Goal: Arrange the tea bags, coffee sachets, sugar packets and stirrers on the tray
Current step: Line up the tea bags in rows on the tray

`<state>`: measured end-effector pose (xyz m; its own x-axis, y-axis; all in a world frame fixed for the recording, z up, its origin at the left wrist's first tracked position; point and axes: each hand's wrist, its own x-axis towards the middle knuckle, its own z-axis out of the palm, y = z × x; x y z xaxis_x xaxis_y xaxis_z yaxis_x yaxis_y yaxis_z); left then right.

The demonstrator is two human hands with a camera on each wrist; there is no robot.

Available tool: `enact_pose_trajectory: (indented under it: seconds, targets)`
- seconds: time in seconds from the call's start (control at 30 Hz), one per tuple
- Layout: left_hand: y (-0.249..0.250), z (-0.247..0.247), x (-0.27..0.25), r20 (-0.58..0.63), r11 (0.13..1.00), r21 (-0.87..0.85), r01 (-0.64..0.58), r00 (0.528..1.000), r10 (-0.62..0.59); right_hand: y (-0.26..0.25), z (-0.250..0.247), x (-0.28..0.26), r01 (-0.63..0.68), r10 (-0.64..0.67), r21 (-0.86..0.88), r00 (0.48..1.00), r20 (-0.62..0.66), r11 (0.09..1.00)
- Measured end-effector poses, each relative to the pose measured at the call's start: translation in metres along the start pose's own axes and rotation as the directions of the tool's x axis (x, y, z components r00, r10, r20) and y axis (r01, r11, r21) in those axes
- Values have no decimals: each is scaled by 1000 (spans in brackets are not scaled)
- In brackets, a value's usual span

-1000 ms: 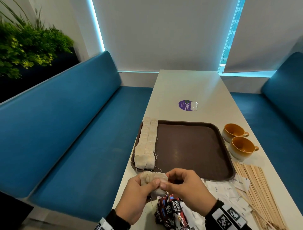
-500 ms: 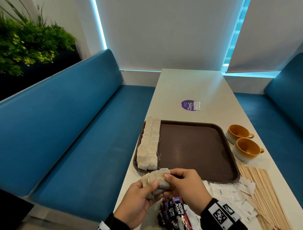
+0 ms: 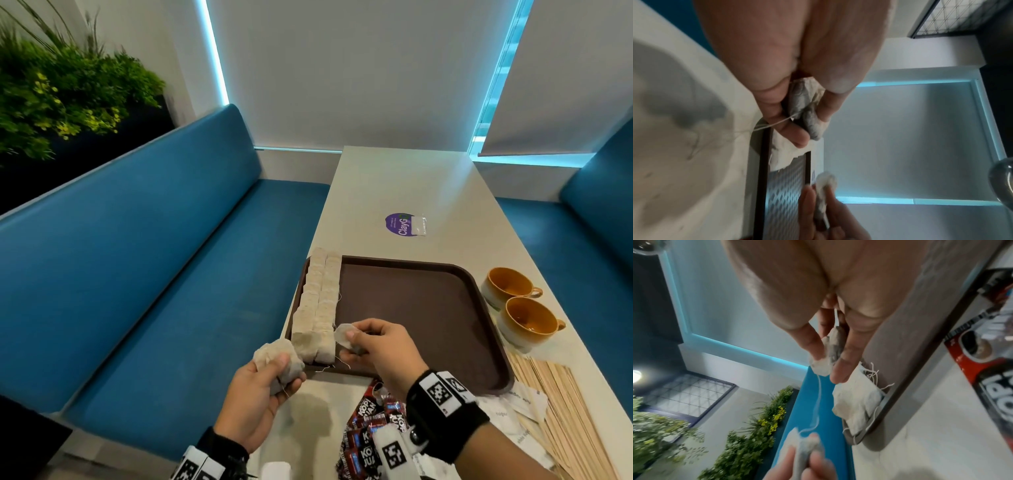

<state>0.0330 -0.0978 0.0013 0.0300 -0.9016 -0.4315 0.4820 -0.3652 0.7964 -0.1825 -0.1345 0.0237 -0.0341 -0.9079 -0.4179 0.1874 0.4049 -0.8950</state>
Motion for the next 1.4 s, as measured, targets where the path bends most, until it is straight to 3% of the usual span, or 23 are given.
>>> enact_pose_trajectory:
  seconds: [0.1, 0.17, 0.27, 0.43, 0.63, 0.73, 0.87, 1.1, 1.4]
  targets:
    - [6, -10, 7, -29, 998, 36, -55, 998, 56, 0, -3, 10, -3, 2, -22, 997, -72, 1000]
    - [6, -16, 10, -10, 988, 123, -94, 995, 96, 0, -3, 13, 38, -47, -129, 997, -65, 991]
    - [1, -19, 13, 57, 957, 263, -125, 992, 114, 3, -1, 14, 166, -158, -376, 986, 52, 912]
    - [-10, -22, 21, 133, 897, 425, -119, 989, 68, 5, 7, 15, 235, -171, -443, 969, 180, 865]
    - [-13, -24, 30, 256, 783, 591, -195, 966, 48, 18, 9, 32, 180, -122, -549, 982, 142, 816]
    - [-11, -23, 35, 290, 768, 610, -195, 957, 12, 20, 10, 37, 165, -102, -608, 985, 137, 777]
    - [-8, -25, 38, 282, 671, 704, -232, 959, 36, 25, 12, 43, 160, -103, -671, 987, 124, 724]
    - [-11, -27, 37, 276, 624, 731, -276, 956, 99, 27, 20, 49, 174, -132, -737, 985, 115, 653]
    - [-11, -23, 31, 281, 594, 758, -269, 957, 73, 31, 20, 58, 102, -165, -699, 986, -24, 708]
